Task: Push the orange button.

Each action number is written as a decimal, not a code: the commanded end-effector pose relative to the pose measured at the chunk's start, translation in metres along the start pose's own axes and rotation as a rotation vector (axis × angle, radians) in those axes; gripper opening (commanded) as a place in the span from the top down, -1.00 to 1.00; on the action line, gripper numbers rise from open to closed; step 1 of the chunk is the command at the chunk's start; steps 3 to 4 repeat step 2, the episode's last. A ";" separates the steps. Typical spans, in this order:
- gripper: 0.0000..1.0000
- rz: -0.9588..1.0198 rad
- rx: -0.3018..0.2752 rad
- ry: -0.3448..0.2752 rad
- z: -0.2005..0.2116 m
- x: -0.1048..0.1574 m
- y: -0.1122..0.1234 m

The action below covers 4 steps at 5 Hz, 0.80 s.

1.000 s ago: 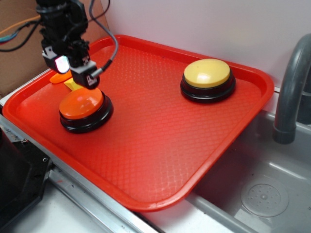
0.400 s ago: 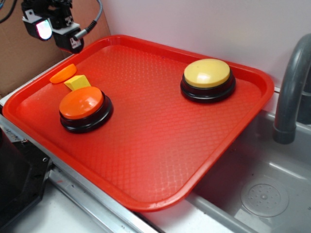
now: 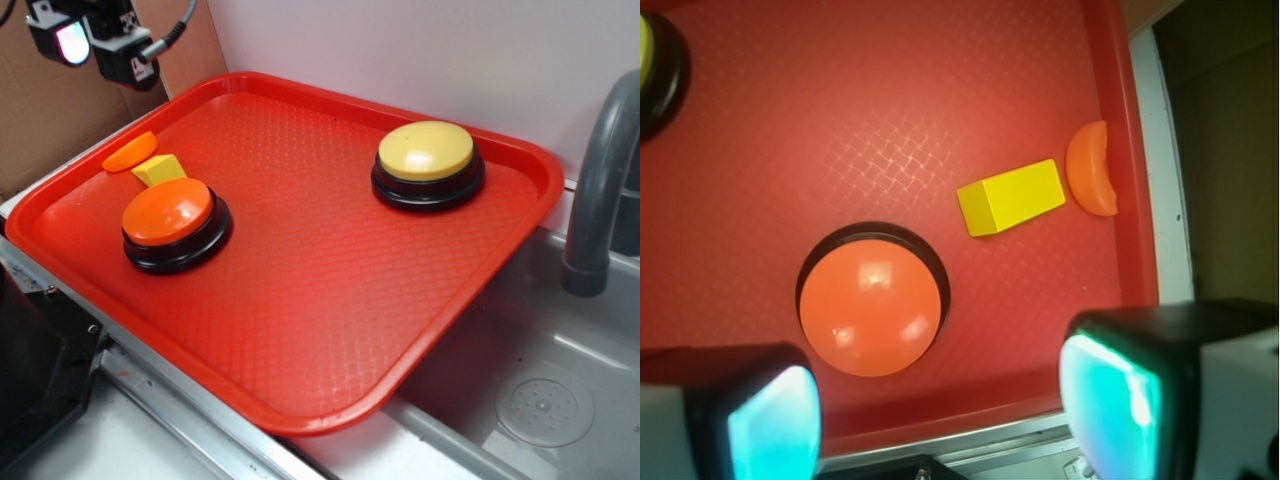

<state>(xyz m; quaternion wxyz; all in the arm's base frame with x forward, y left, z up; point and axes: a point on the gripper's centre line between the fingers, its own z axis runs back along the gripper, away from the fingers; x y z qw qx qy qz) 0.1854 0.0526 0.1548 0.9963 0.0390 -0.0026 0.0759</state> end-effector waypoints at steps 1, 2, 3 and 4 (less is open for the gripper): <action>-1.00 0.012 0.003 -0.067 0.025 0.007 0.003; -1.00 0.007 -0.001 -0.078 0.029 0.007 0.002; -1.00 0.007 -0.001 -0.078 0.029 0.007 0.002; -1.00 0.007 -0.001 -0.078 0.029 0.007 0.002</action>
